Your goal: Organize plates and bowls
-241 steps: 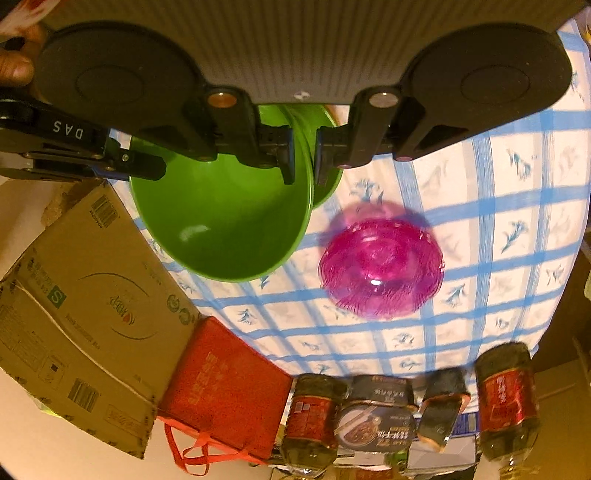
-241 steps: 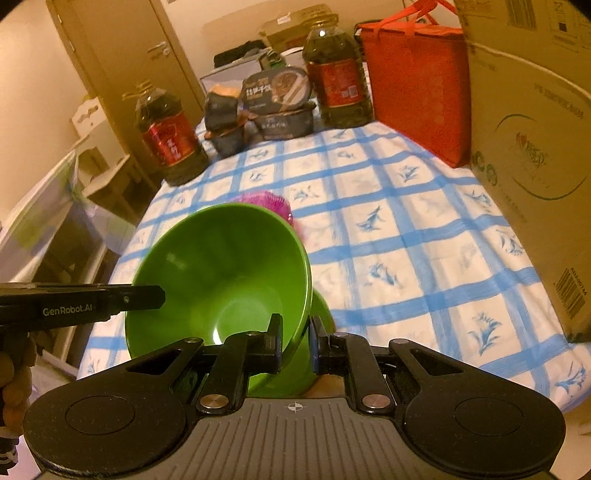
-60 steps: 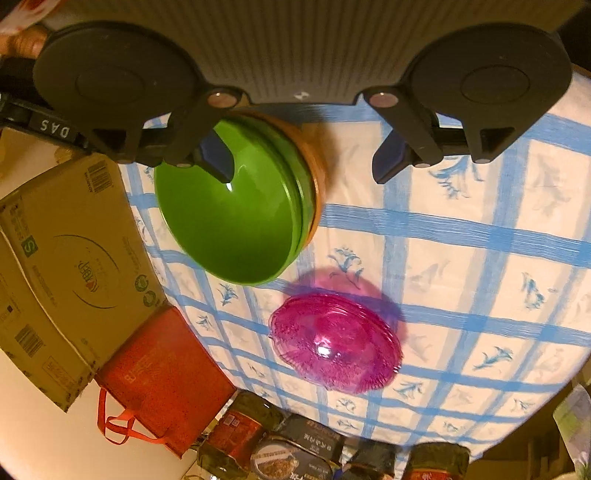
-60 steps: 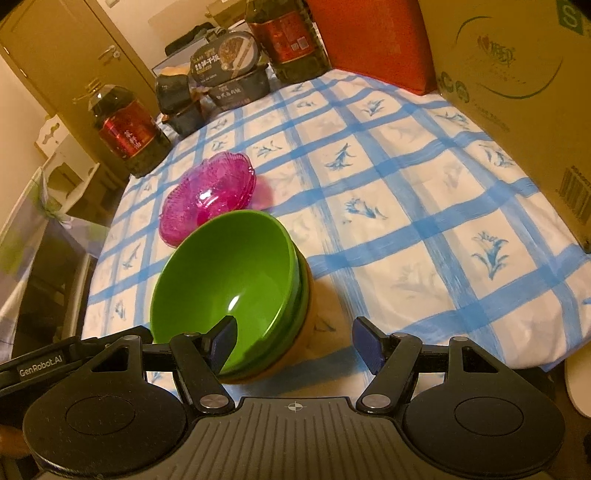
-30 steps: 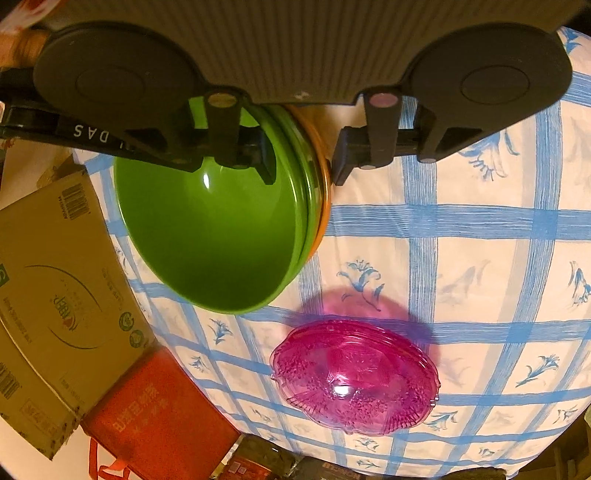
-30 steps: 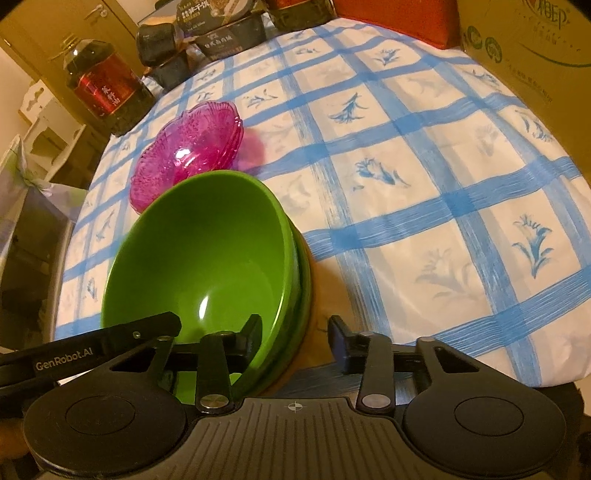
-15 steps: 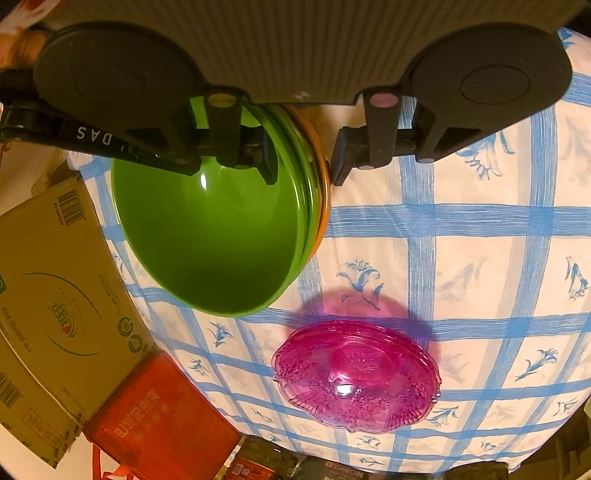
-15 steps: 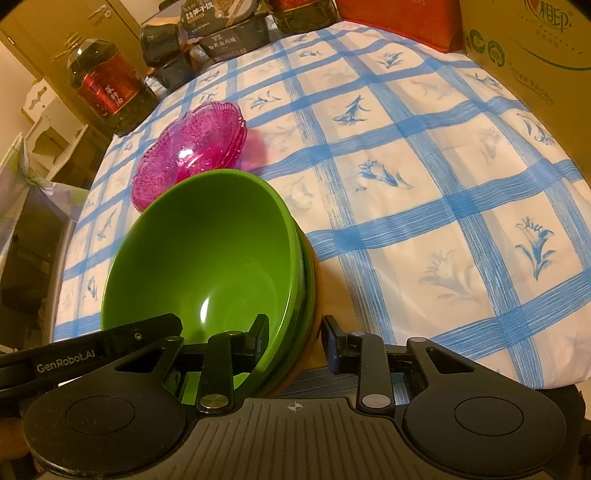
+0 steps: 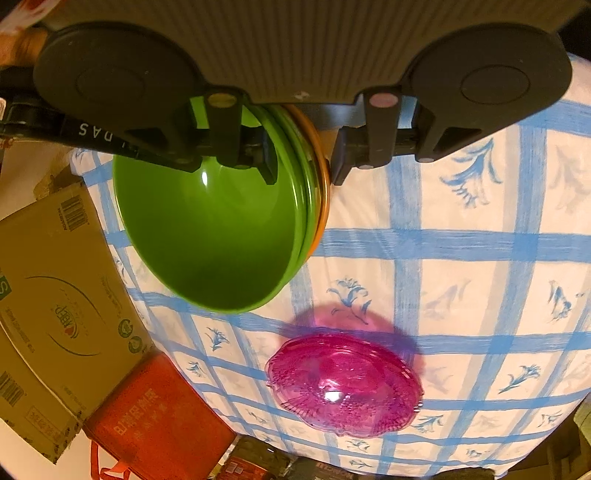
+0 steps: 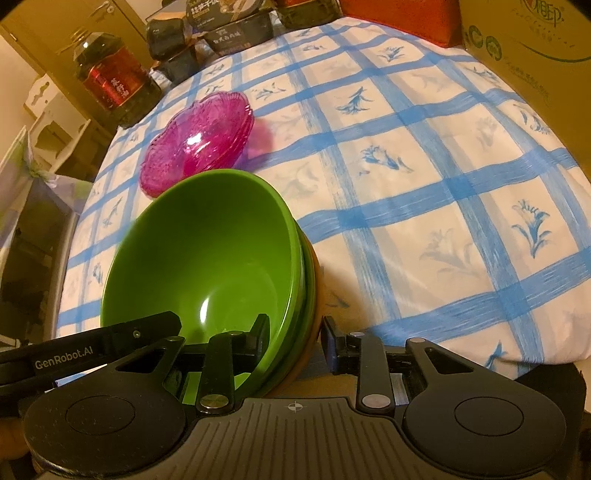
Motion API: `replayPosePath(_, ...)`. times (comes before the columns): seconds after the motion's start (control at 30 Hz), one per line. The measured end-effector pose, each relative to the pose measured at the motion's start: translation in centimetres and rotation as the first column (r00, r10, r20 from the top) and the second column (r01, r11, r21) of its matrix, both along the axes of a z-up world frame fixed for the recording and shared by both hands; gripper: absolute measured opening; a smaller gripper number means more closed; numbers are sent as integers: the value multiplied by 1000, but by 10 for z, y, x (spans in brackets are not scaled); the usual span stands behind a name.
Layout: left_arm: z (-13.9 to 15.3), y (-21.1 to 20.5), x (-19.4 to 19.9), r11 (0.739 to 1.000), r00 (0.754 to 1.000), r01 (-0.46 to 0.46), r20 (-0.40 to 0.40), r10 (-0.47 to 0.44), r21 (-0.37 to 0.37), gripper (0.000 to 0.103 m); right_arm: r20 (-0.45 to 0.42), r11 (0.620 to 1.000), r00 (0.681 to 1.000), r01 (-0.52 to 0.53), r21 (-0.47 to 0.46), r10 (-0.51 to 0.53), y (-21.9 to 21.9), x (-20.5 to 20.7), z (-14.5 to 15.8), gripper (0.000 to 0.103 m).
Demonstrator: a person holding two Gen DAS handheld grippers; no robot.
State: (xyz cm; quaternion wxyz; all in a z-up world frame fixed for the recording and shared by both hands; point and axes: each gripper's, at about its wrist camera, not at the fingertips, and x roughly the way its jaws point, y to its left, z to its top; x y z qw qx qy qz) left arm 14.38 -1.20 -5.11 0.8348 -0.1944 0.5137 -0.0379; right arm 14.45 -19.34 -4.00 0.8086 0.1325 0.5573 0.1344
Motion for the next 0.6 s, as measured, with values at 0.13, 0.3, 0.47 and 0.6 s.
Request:
replayPosePath(0.13,3,8,-10,1000,1000,-18,3,18,11,27,-4,1000,1000,-22,8,22,10,-6,0,30)
replayPosePath(0.3,7,23,-21,999,999,-45,5,45,26,28,-8,998,998,-55,20,55,27,-10,1,30)
replayPosePath(0.47,11,41,-30,997,997,-76,10,75,33,28,-9,996,996,-83,31,83,46,-10,0,30)
replayPosePath(0.6,12,54,-34,995,995,-96,18,96,30,28,-4,994,995,-103,30,104,60,-10,0,30)
